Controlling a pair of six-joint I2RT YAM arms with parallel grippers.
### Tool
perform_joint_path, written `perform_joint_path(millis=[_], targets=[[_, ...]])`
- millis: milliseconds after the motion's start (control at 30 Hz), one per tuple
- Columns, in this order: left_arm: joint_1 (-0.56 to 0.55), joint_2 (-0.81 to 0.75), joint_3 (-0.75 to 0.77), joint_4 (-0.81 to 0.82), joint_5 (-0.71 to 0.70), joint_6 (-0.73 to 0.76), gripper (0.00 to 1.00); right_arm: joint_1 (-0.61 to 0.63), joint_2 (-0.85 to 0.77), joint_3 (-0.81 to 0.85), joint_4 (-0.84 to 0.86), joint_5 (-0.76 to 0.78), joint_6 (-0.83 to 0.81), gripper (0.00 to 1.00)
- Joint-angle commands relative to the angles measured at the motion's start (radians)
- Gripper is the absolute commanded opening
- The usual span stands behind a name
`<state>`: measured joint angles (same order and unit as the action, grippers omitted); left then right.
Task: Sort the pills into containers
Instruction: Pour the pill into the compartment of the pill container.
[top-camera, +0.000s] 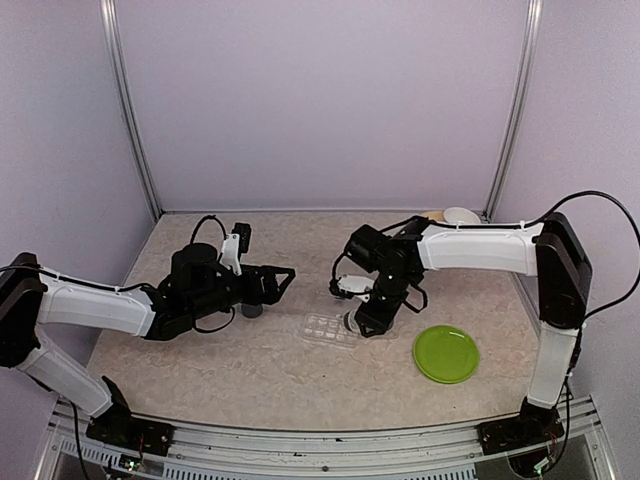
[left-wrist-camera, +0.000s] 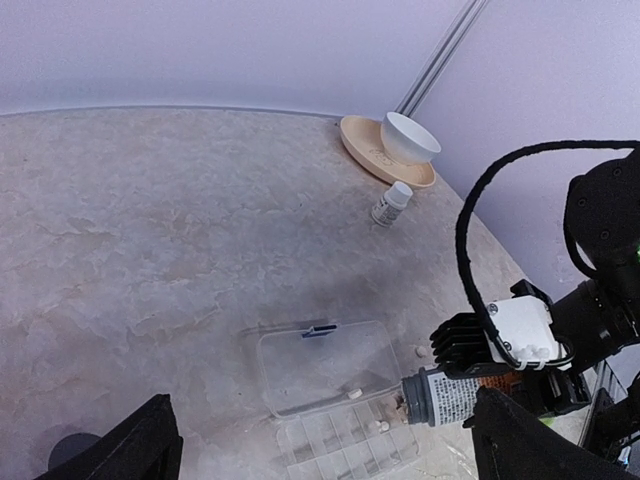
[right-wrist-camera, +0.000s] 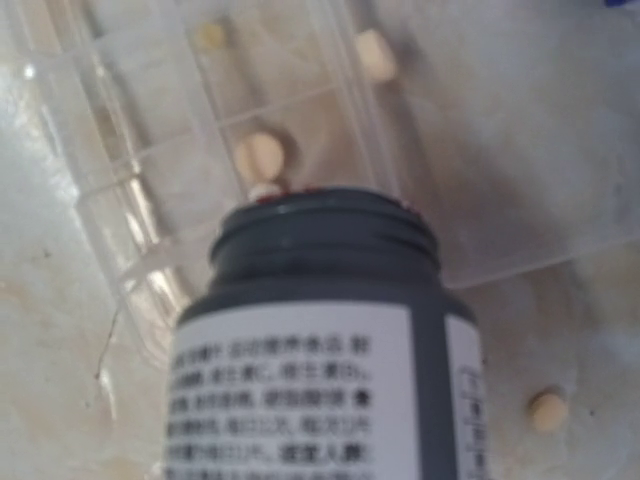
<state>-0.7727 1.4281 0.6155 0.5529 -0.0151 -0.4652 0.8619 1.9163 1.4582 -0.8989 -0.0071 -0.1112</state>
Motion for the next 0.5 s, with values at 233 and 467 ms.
perform_joint_path(millis=[233,467], targets=[[0.003,0.003,0.006,0.016,0.003,-0.004,0.99,0.007,-0.175,-0.160,0.263,-0.034,0.023,0.00],[0.001,0.000,0.009,0.017,0.002,-0.005,0.99,0.005,-0.243,-0.281,0.407,-0.066,0.030,0.00]])
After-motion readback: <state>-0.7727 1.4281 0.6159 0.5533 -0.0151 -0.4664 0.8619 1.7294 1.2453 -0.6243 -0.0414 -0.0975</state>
